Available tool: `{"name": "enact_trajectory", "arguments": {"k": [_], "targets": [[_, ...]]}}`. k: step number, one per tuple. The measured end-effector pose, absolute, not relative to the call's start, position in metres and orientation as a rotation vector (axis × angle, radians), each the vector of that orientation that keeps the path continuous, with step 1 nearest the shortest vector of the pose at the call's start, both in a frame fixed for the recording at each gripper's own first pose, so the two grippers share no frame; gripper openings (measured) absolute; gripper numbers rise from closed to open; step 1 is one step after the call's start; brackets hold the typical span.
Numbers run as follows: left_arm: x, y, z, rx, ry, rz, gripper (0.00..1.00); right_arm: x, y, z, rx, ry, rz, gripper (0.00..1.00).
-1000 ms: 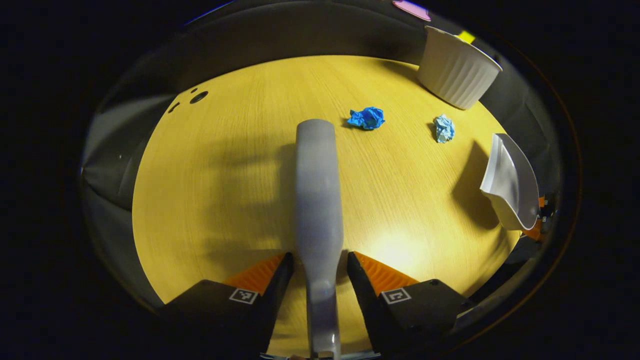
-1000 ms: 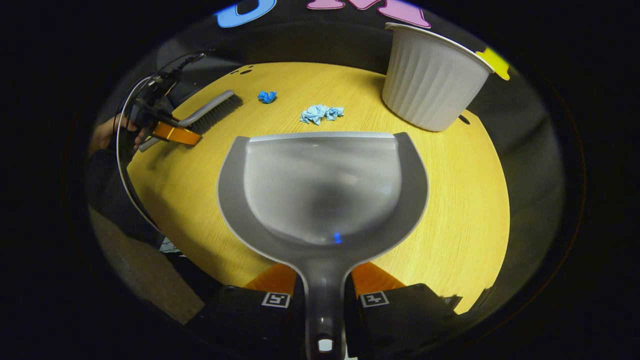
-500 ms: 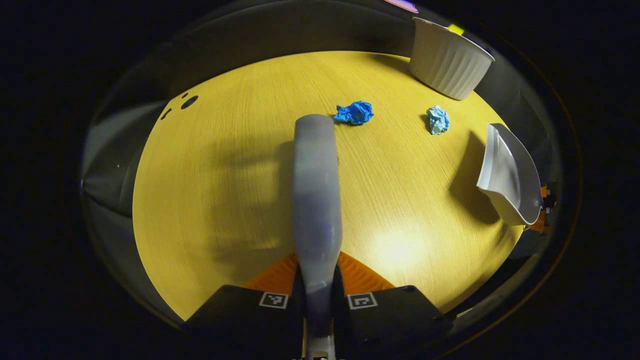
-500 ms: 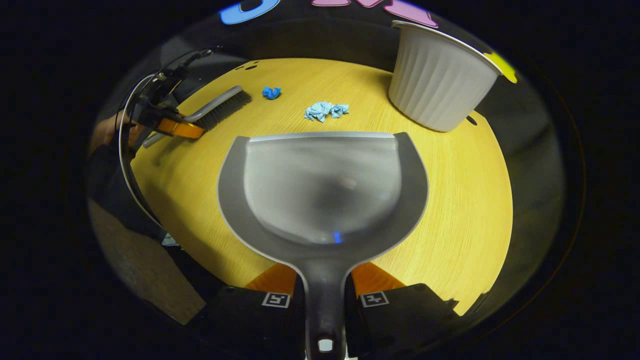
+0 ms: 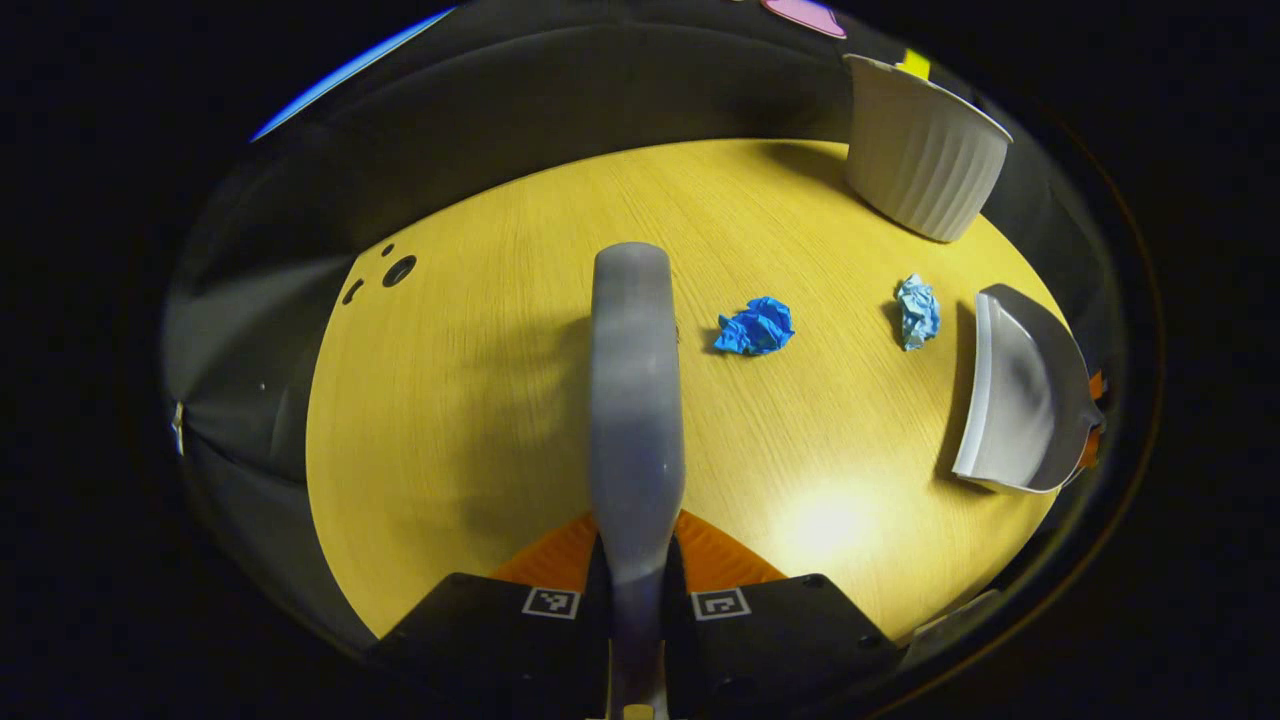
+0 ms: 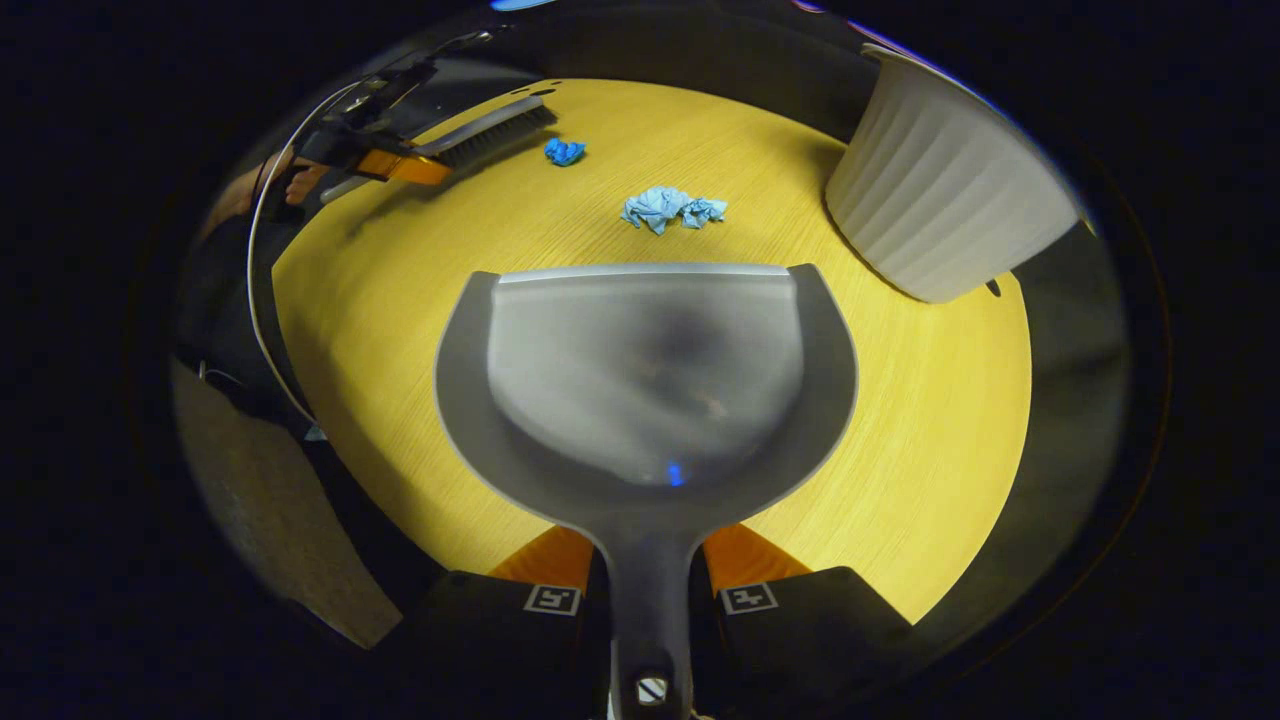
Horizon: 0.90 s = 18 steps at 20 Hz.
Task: Pick up the small broom and dustpan from the desktop, sweep the trash into the dustpan with the broom, and then empty the trash into the garbage bin.
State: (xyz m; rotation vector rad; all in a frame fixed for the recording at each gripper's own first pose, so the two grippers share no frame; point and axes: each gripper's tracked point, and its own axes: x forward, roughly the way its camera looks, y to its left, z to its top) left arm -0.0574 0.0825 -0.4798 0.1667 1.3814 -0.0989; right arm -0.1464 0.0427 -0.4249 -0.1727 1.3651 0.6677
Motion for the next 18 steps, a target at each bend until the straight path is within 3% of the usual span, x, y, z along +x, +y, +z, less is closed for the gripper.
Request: {"name": "enact_trajectory", "arguments": {"k": [7, 9, 13, 14, 17, 18], "targets": [[-0.034, 0.049, -0.499, 0.157, 1.391, -0.1, 0.26, -0.119, 0.031, -0.444, -0.218, 1.37, 0.789, 0.36], [-0.026, 0.028, -0.502, 0.144, 1.391, -0.146, 0.23, -0.115, 0.033, -0.449, -0.225, 1.357, 0.813, 0.36], [-0.013, -0.02, -0.504, 0.172, 1.373, -0.255, 0.29, -0.113, 0.03, -0.453, -0.231, 1.339, 0.84, 0.36], [-0.011, -0.033, -0.504, 0.18, 1.366, -0.286, 0.26, -0.112, 0.03, -0.454, -0.232, 1.332, 0.846, 0.36], [-0.007, -0.067, -0.5, 0.206, 1.351, -0.371, 0.29, -0.11, 0.032, -0.457, -0.23, 1.311, 0.859, 0.36], [-0.008, -0.077, -0.498, 0.203, 1.354, -0.396, 0.23, -0.109, 0.033, -0.458, -0.23, 1.306, 0.862, 0.36]]}}
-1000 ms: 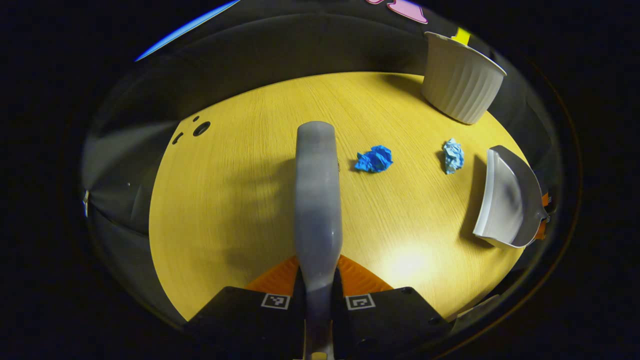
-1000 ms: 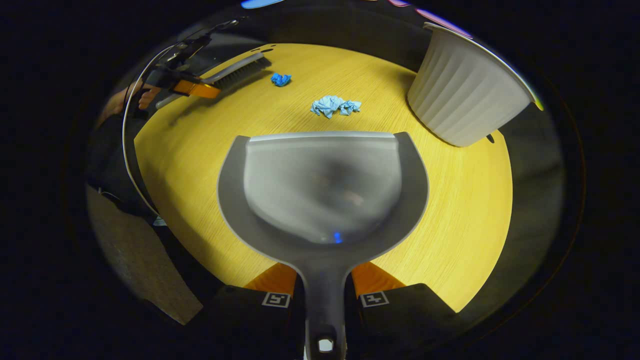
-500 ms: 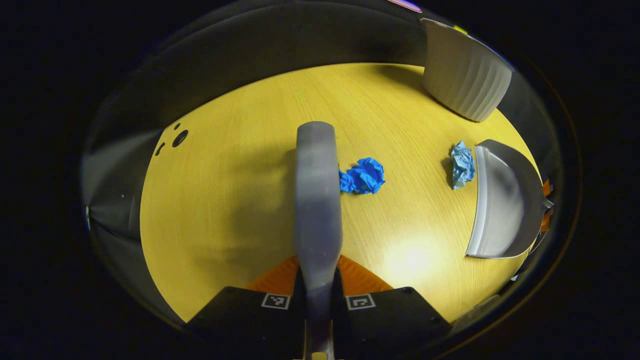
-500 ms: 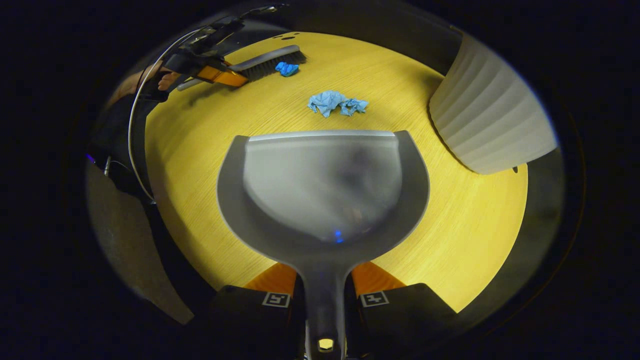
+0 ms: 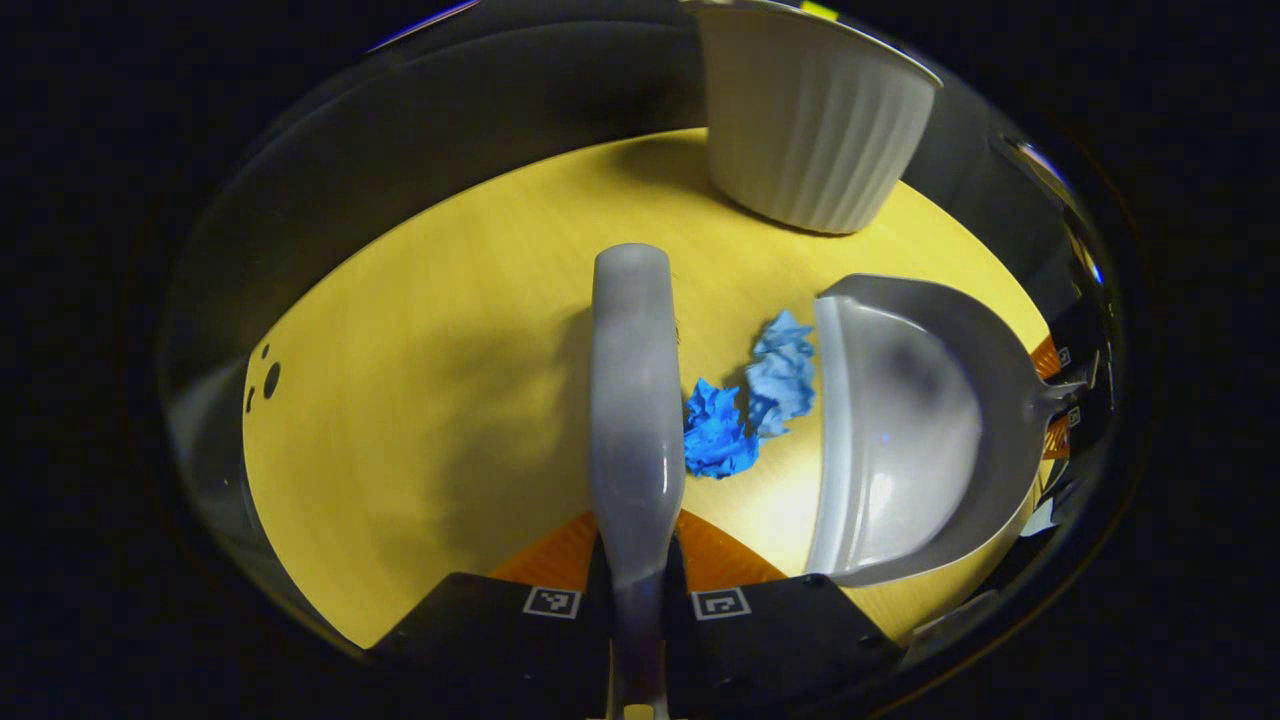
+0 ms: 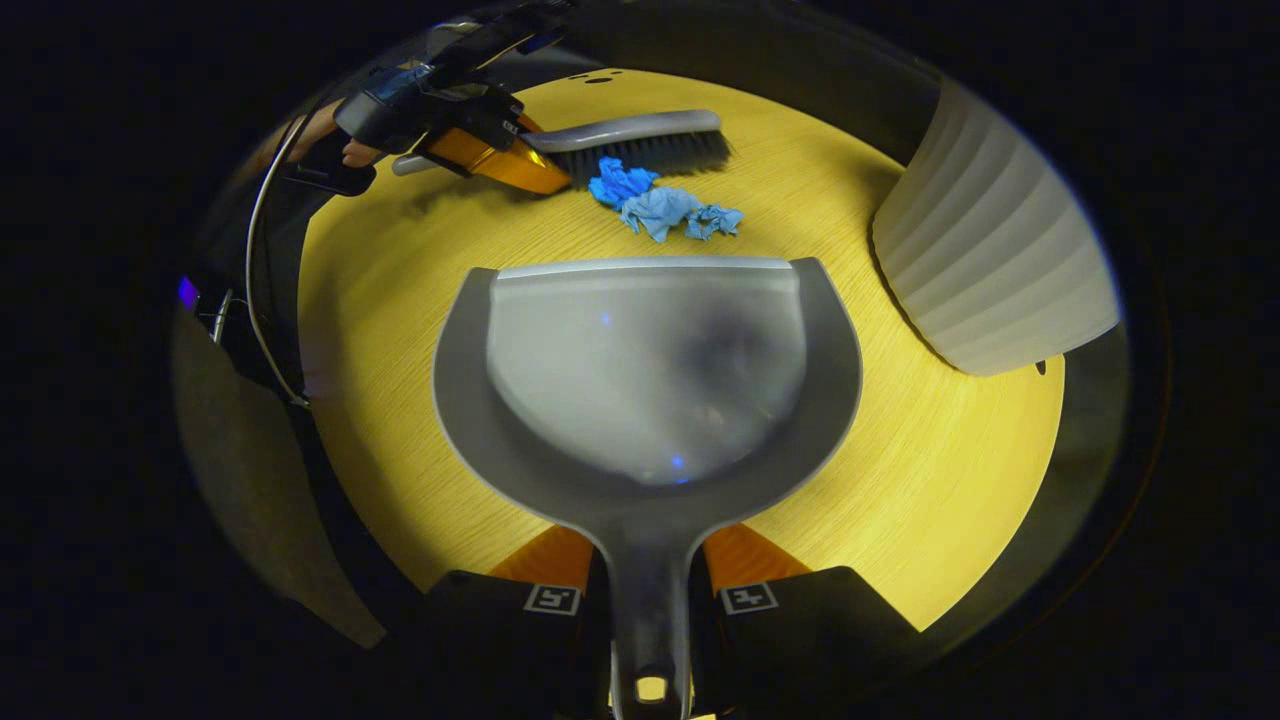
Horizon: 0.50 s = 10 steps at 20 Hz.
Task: Pick up the small broom and dustpan from the desktop, sweep the trash into the dustpan with the broom, and then empty the trash into the garbage bin.
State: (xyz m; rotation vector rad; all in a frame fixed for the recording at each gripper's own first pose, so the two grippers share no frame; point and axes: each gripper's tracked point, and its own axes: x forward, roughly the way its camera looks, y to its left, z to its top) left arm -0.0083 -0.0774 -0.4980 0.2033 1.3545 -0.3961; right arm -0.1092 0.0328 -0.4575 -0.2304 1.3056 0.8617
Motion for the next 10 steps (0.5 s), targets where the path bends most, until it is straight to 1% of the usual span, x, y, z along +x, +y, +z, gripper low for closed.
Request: {"name": "enact_trajectory", "arguments": {"k": [1, 2, 3, 4, 7, 10], "targets": [[-0.014, -0.09, -0.497, 0.196, 1.361, -0.422, 0.26, -0.11, 0.033, -0.458, -0.23, 1.299, 0.864, 0.36], [-0.019, -0.101, -0.495, 0.184, 1.368, -0.45, 0.26, -0.109, 0.033, -0.459, -0.229, 1.29, 0.865, 0.36], [-0.025, -0.114, -0.492, 0.17, 1.375, -0.48, 0.23, -0.109, 0.033, -0.46, -0.227, 1.283, 0.864, 0.36], [-0.03, -0.124, -0.49, 0.157, 1.379, -0.508, 0.26, -0.108, 0.033, -0.459, -0.223, 1.273, 0.863, 0.36], [-0.04, -0.142, -0.481, 0.11, 1.383, -0.581, 0.26, -0.11, 0.033, -0.46, -0.206, 1.252, 0.849, 0.35], [-0.038, -0.141, -0.471, 0.124, 1.354, -0.561, 0.26, -0.114, 0.034, -0.457, -0.149, 1.247, 0.802, 0.35]]}}
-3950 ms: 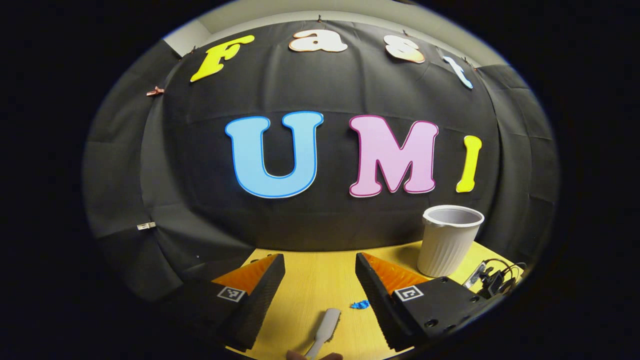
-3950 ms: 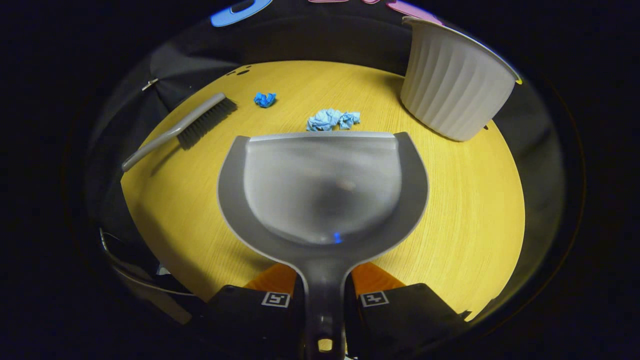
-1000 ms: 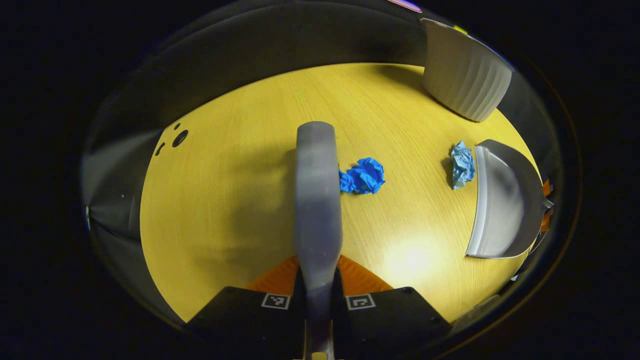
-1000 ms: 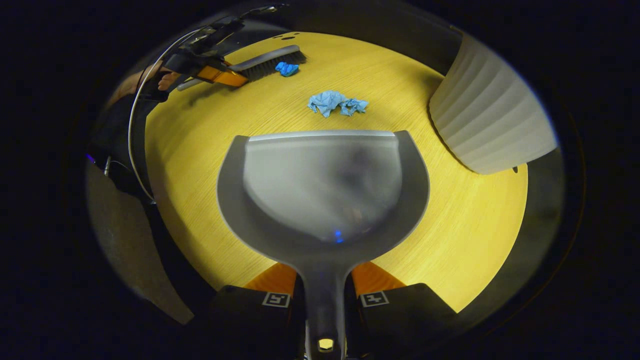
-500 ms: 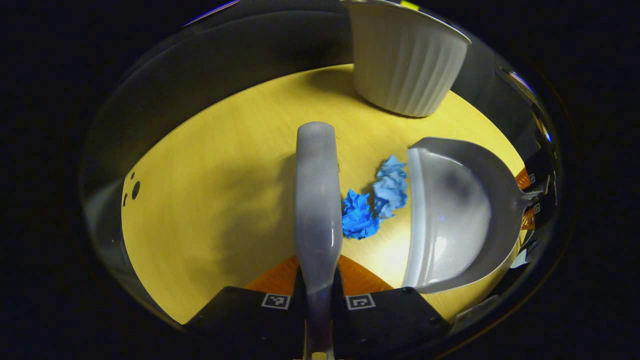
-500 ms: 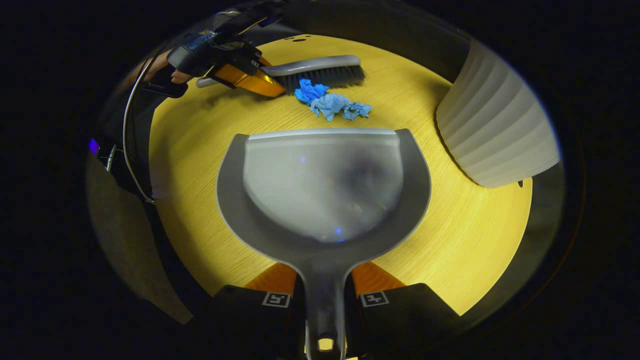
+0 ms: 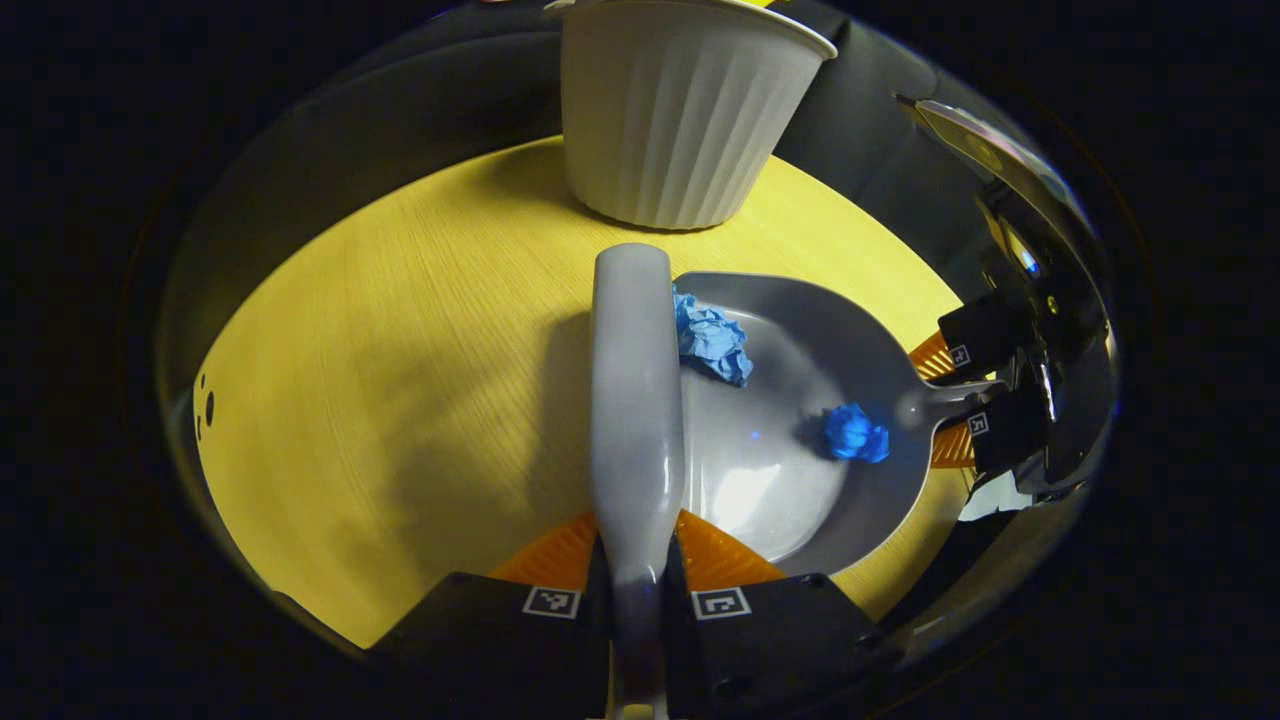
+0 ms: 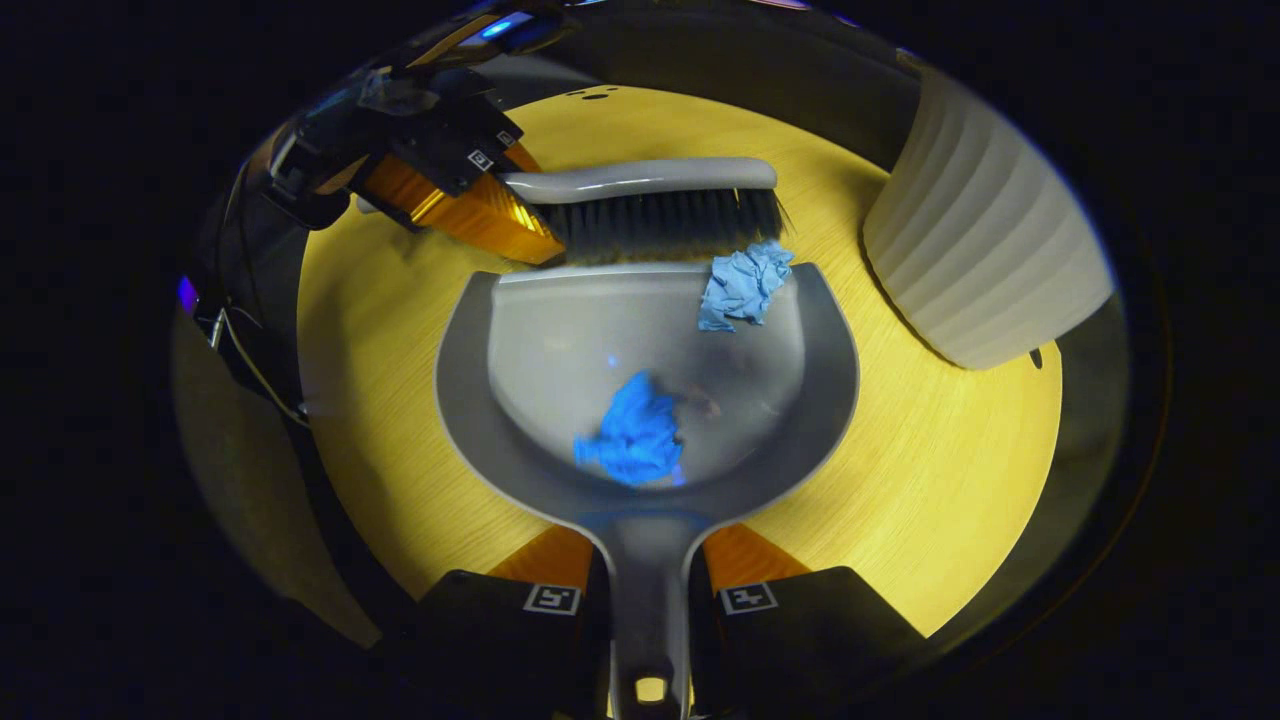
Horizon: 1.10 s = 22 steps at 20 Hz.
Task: Pick up the small broom and dustpan from the desktop, sweep the trash into the dustpan with the broom, and then empty the trash into the garbage bin.
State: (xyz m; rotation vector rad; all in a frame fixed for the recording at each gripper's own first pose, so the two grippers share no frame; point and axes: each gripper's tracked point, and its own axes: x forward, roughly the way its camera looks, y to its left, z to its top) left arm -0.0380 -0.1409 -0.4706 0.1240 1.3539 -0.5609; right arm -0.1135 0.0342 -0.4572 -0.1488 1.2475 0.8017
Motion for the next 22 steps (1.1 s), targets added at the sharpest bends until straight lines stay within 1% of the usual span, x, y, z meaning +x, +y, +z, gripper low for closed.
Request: {"name": "enact_trajectory", "arguments": {"k": [1, 2, 3, 4, 5, 7, 10, 13, 15, 17, 20, 21, 22], "targets": [[-0.035, -0.137, -0.466, 0.111, 1.337, -0.541, 0.26, -0.114, 0.033, -0.455, -0.13, 1.247, 0.774, 0.36], [-0.031, -0.132, -0.462, 0.104, 1.319, -0.511, 0.23, -0.113, 0.03, -0.451, -0.116, 1.249, 0.741, 0.36], [-0.031, -0.123, -0.459, 0.107, 1.306, -0.473, 0.29, -0.114, 0.028, -0.449, -0.103, 1.256, 0.706, 0.36], [-0.033, -0.116, -0.456, 0.106, 1.291, -0.437, 0.26, -0.115, 0.024, -0.444, -0.086, 1.265, 0.669, 0.35], [-0.031, -0.11, -0.454, 0.102, 1.282, -0.404, 0.26, -0.114, 0.019, -0.437, -0.068, 1.273, 0.63, 0.35], [-0.039, -0.105, -0.457, 0.089, 1.3, -0.343, 0.26, -0.112, 0.015, -0.431, -0.033, 1.274, 0.544, 0.36], [-0.048, -0.089, -0.456, 0.093, 1.328, -0.268, 0.26, -0.095, 0.002, -0.395, 0.009, 1.277, 0.429, 0.35], [-0.044, -0.103, -0.451, 0.041, 1.346, -0.21, 0.26, -0.072, -0.001, -0.365, 0.027, 1.286, 0.319, 0.35], [-0.043, -0.108, -0.451, 0.017, 1.359, -0.194, 0.26, -0.057, -0.009, -0.348, 0.045, 1.313, 0.236, 0.36], [-0.043, -0.106, -0.456, 0.039, 1.355, -0.206, 0.26, -0.043, -0.012, -0.333, 0.073, 1.341, 0.138, 0.35], [-0.044, -0.105, -0.459, 0.061, 1.347, -0.235, 0.26, -0.021, -0.014, -0.307, 0.091, 1.348, 0.056, 0.36], [-0.044, -0.106, -0.46, 0.053, 1.353, -0.243, 0.23, -0.017, -0.02, -0.301, 0.098, 1.341, 0.027, 0.36], [-0.045, -0.106, -0.461, 0.048, 1.359, -0.248, 0.26, -0.005, -0.023, -0.292, 0.115, 1.332, 0.006, 0.36]]}}
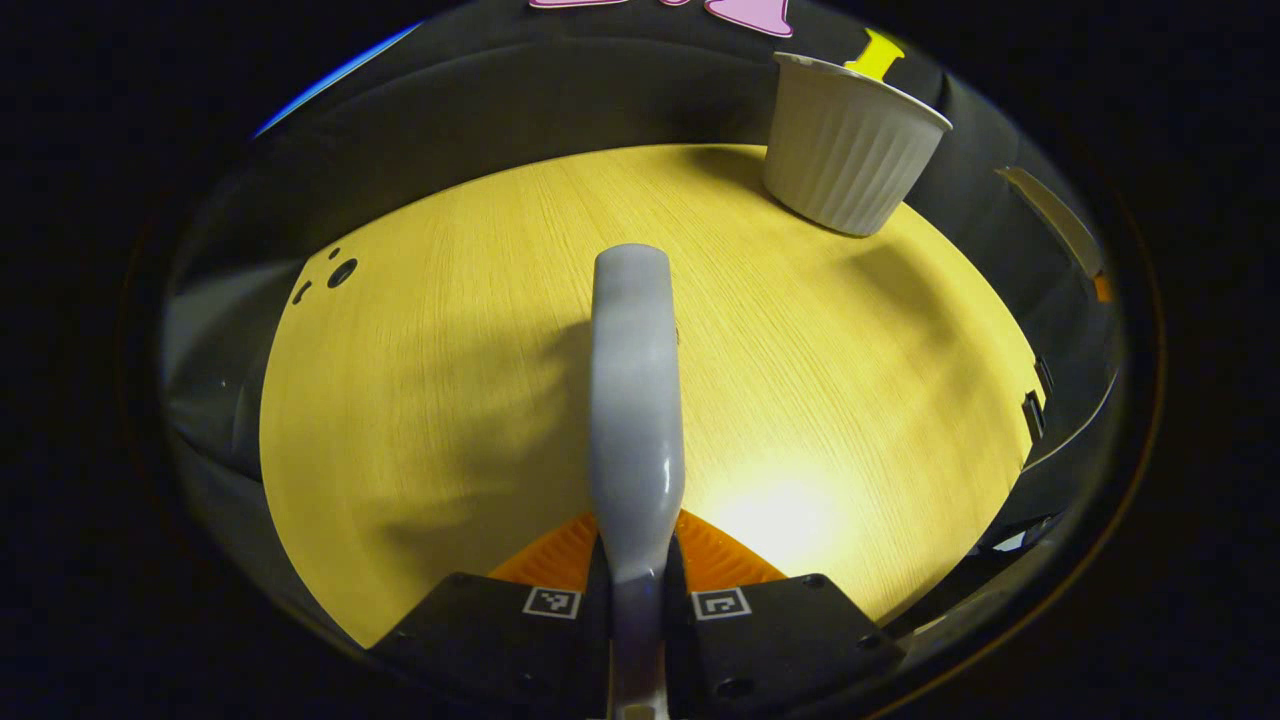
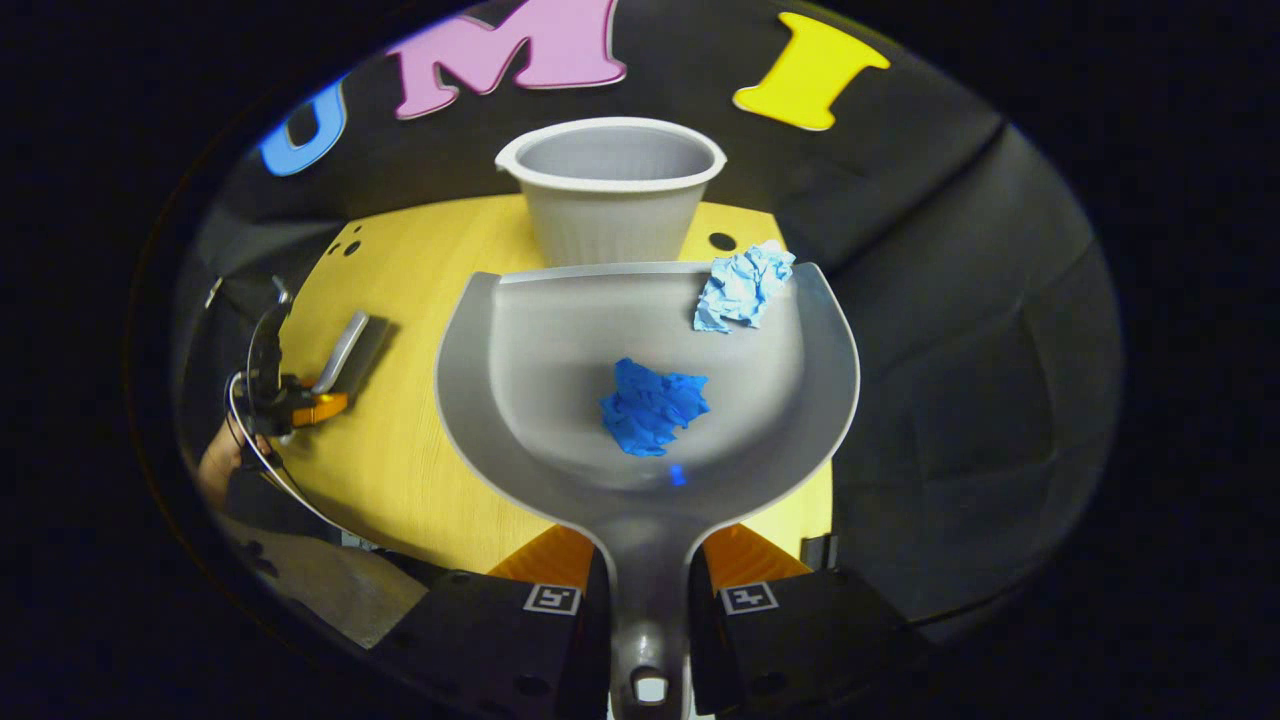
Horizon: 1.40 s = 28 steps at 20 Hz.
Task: Pick up the small broom and dustpan from the desktop, sweep the trash into the dustpan with the broom, and then empty the trash into the garbage bin.
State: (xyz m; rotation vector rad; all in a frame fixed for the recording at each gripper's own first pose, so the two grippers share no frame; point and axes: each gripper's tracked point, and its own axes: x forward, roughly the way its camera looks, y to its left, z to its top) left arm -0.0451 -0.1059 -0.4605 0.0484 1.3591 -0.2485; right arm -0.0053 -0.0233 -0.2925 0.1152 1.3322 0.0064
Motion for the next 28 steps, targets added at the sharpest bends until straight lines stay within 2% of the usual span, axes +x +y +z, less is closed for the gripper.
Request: {"name": "enact_trajectory", "arguments": {"k": [1, 2, 5, 10, 15, 16, 20, 21, 22, 23, 24, 28], "targets": [[-0.045, -0.106, -0.461, 0.045, 1.365, -0.251, 0.23, 0.003, -0.024, -0.289, 0.138, 1.32, -0.012, 0.35], [-0.046, -0.106, -0.46, 0.044, 1.373, -0.253, 0.26, 0.016, -0.024, -0.285, 0.16, 1.306, -0.033, 0.36], [-0.046, -0.106, -0.458, 0.045, 1.387, -0.255, 0.26, 0.044, -0.034, -0.271, 0.174, 1.292, -0.072, 0.36], [-0.046, -0.106, -0.458, 0.042, 1.39, -0.258, 0.26, 0.1, -0.053, -0.279, 0.055, 1.334, -0.097, 0.36], [-0.045, -0.105, -0.456, 0.024, 1.395, -0.259, 0.29, 0.143, -0.062, -0.287, -0.103, 1.416, -0.073, 0.36], [-0.046, -0.106, -0.456, 0.023, 1.397, -0.259, 0.26, 0.148, -0.062, -0.286, -0.137, 1.43, -0.068, 0.36], [-0.045, -0.106, -0.456, 0.021, 1.393, -0.265, 0.29, 0.175, -0.068, -0.293, -0.33, 1.489, -0.044, 0.36], [-0.045, -0.106, -0.457, 0.021, 1.394, -0.266, 0.26, 0.18, -0.07, -0.292, -0.394, 1.502, -0.034, 0.36], [-0.045, -0.106, -0.456, 0.02, 1.394, -0.263, 0.29, 0.185, -0.073, -0.292, -0.452, 1.515, -0.023, 0.36], [-0.046, -0.106, -0.457, 0.018, 1.395, -0.261, 0.23, 0.19, -0.072, -0.292, -0.499, 1.524, -0.008, 0.36], [-0.046, -0.106, -0.456, 0.016, 1.395, -0.26, 0.26, 0.194, -0.072, -0.292, -0.538, 1.535, 0.004, 0.36], [-0.046, -0.105, -0.457, 0.016, 1.401, -0.271, 0.26, 0.205, -0.069, -0.289, -0.629, 1.562, 0.04, 0.36]]}}
